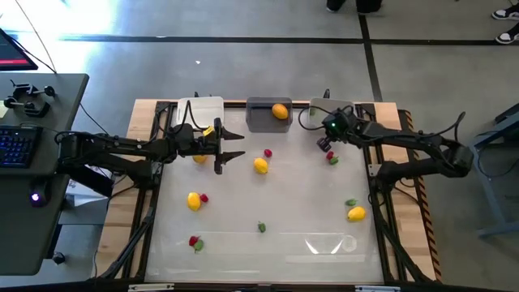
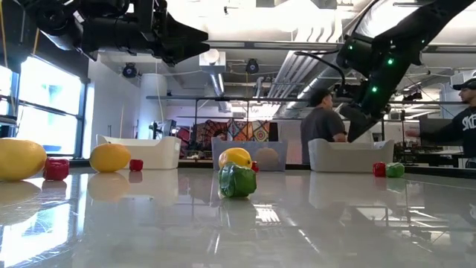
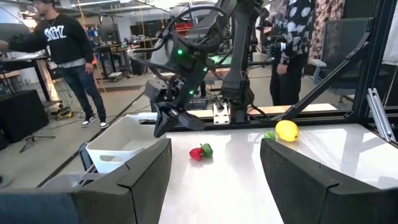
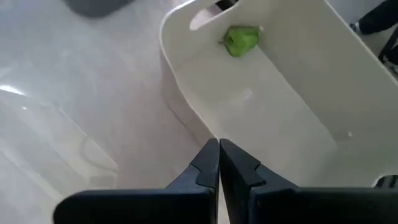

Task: Sort produce into baskets
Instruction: Adjust the gray bin

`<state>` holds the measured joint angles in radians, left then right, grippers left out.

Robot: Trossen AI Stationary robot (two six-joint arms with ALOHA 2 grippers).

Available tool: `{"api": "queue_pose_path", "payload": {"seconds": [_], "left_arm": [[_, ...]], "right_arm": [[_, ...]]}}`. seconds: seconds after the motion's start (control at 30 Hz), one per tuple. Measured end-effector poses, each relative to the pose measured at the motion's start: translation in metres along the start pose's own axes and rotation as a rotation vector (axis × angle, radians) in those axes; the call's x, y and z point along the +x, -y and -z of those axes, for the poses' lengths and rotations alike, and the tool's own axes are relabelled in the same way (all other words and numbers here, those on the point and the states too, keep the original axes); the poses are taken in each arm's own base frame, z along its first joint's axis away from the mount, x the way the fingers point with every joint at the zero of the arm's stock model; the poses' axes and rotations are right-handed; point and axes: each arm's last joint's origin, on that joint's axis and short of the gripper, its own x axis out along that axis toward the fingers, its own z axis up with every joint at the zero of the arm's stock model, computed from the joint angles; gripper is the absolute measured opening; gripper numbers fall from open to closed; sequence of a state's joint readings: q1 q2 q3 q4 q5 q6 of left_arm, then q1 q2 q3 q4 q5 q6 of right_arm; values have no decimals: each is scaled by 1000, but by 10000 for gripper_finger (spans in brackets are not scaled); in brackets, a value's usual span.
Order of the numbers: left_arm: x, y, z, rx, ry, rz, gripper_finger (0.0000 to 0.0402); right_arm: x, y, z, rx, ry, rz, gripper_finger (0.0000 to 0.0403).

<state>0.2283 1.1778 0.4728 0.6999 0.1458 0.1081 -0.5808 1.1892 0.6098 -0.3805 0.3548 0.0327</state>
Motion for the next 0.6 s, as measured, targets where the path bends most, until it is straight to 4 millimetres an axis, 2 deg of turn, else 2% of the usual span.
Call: {"api": "queue_pose_path", "payload": {"seconds": [0.4,0.6], "left_arm": [[0,0,0,0,-1,0,234],[0,0,0,39,-2,-10,234]], "right_arm": [[-7,-12,8,-70,-54,-9,4],[-30,-27,0,-49,29,-89,4]]}}
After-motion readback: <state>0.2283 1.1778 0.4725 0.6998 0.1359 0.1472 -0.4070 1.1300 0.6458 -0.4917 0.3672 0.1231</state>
